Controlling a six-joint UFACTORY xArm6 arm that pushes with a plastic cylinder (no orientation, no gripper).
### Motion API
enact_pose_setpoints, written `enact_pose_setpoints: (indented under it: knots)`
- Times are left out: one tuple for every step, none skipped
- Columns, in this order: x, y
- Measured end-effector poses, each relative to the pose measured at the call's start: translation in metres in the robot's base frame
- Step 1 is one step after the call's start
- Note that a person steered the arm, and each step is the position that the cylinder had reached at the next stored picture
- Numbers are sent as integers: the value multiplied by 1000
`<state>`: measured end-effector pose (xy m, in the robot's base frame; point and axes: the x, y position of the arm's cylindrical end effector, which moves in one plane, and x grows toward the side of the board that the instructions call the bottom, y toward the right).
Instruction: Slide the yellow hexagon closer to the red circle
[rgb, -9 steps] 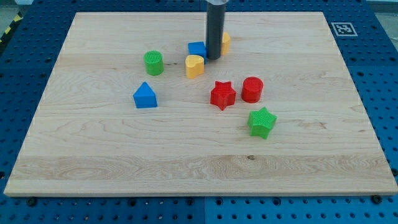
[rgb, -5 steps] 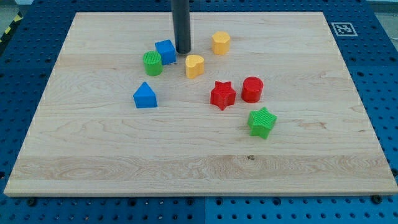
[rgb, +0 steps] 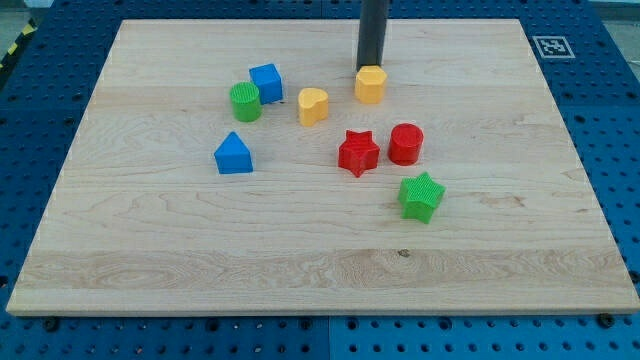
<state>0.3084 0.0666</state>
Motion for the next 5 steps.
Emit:
enact_pose_setpoints:
  knots:
    - [2,2]
    - [-2,-5]
    - [-8,-19]
    - [3,-16]
    - [23,-15]
